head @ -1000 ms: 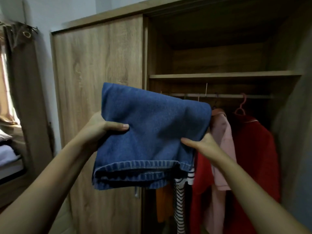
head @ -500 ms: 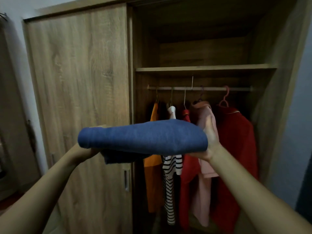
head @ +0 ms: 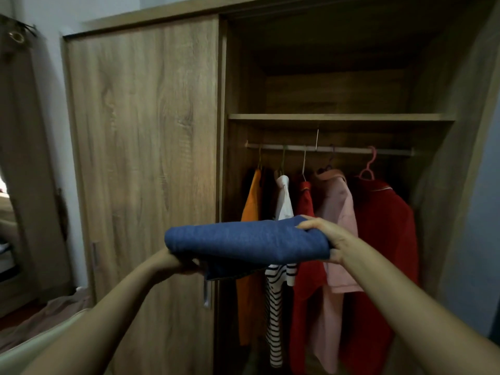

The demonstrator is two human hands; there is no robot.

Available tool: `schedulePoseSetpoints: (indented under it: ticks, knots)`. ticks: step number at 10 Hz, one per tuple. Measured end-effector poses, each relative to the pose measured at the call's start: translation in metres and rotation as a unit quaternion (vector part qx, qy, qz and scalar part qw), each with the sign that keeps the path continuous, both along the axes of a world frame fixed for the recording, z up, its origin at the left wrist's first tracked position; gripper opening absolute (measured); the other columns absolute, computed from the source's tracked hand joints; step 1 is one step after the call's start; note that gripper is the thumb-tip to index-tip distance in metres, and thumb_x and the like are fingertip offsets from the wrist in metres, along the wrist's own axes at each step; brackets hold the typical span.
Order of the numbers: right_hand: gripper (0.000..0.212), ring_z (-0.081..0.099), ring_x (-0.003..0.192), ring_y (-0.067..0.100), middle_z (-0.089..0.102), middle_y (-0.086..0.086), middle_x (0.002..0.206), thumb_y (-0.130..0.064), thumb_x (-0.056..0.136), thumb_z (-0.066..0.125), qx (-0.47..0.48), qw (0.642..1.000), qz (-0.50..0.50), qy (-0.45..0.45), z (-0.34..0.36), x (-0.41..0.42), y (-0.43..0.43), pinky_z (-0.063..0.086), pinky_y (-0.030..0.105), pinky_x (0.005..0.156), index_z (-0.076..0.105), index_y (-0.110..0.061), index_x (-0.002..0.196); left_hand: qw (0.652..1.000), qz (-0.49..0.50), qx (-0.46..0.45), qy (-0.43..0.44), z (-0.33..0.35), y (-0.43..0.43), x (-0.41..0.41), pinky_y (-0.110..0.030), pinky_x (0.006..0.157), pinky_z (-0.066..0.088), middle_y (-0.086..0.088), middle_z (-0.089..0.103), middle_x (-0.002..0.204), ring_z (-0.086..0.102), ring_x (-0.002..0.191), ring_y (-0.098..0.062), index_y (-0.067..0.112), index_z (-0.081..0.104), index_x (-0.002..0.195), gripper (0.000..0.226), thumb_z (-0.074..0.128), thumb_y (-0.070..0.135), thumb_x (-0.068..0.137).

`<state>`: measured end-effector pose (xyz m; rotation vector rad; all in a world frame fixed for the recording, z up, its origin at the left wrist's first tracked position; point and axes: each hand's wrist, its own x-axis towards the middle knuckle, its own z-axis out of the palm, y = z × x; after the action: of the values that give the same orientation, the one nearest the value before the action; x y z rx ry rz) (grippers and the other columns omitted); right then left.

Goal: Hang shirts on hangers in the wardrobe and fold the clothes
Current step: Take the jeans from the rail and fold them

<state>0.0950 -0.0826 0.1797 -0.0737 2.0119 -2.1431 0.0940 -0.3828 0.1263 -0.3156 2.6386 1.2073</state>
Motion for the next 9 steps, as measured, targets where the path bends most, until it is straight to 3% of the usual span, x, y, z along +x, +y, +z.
schedulePoseSetpoints:
  ticks: [1,2,3,4,5,6,7,9]
  knots:
    - [0.034,0.065,0.069,0.020,0.066,0.013,0.085,0.006,0.081,0.047,0.014,0.999,-0.001,0.042,0.008,0.006,0.006,0.052,0.031,0.065,0.057,-0.009,0.109,0.884,0.069,0.458,0.058,0.020,0.003,0.013,-0.015,0.065,0.048,-0.023,0.049,0.126,0.053,0.087,-0.025,-0.008,0.039,0.132,0.036,0.037,-0.002,0.096]
    - [0.045,0.064,0.082,0.023,0.064,0.015,0.100,0.010,0.079,0.047,0.032,0.997,-0.006,0.075,0.016,0.003,0.009,0.052,0.033,0.070,0.054,-0.009,0.120,0.812,0.003,0.568,0.132,0.020,0.014,0.005,-0.023,0.063,0.057,-0.020,0.052,0.123,0.057,0.096,-0.030,-0.006,0.029,0.141,0.047,0.034,0.002,0.095]
    - [0.068,0.060,0.101,0.026,0.057,0.013,0.121,0.011,0.076,0.052,0.055,0.993,-0.036,0.102,0.031,0.006,0.017,0.050,0.033,0.076,0.043,-0.018,0.136,0.735,-0.054,0.664,0.126,0.039,0.005,0.011,-0.056,0.085,0.052,-0.023,0.059,0.125,0.060,0.111,-0.039,0.009,0.044,0.137,0.056,0.038,0.035,0.087]
    - [0.077,0.054,0.109,0.025,0.052,0.010,0.129,0.012,0.074,0.056,0.111,0.983,-0.077,0.125,0.042,0.009,0.018,0.046,0.031,0.081,0.039,-0.022,0.140,0.804,-0.083,0.580,0.104,0.060,0.012,0.012,-0.055,0.087,0.050,-0.019,0.064,0.118,0.062,0.107,-0.035,0.012,0.053,0.128,0.059,0.045,0.053,0.086]
    - [0.072,0.051,0.112,0.020,0.048,0.004,0.133,-0.005,0.075,0.064,0.223,0.953,-0.121,0.167,0.045,0.015,0.018,0.043,0.034,0.092,0.040,-0.030,0.139,0.909,-0.108,0.363,0.175,0.076,0.028,0.019,-0.033,0.074,0.050,-0.002,0.060,0.104,0.061,0.094,-0.019,0.013,0.044,0.136,0.064,0.069,0.025,0.078]
    - [0.071,0.049,0.118,0.019,0.046,0.000,0.138,-0.026,0.075,0.071,0.261,0.932,-0.143,0.207,0.043,0.023,0.018,0.041,0.037,0.101,0.039,-0.032,0.138,0.928,-0.147,0.266,0.214,0.078,0.029,0.014,-0.025,0.076,0.046,0.004,0.054,0.115,0.056,0.099,-0.011,0.019,0.036,0.143,0.093,0.081,0.022,0.061]
    - [0.074,0.046,0.125,0.017,0.045,-0.003,0.141,-0.043,0.074,0.071,0.294,0.889,-0.207,0.284,0.052,0.039,0.021,0.038,0.038,0.106,0.036,-0.035,0.139,0.914,-0.173,0.229,0.285,0.094,0.033,0.015,-0.020,0.078,0.042,0.007,0.047,0.129,0.051,0.098,-0.002,0.027,0.037,0.142,0.098,0.084,0.023,0.055]
    - [0.077,0.044,0.126,0.012,0.043,-0.008,0.142,-0.045,0.072,0.073,0.284,0.829,-0.267,0.400,0.096,0.058,0.041,0.036,0.033,0.106,0.034,-0.039,0.139,0.864,-0.223,0.244,0.379,0.141,0.054,0.014,-0.023,0.086,0.042,0.020,0.044,0.121,0.049,0.106,-0.001,0.036,0.040,0.138,0.113,0.080,0.041,0.032]
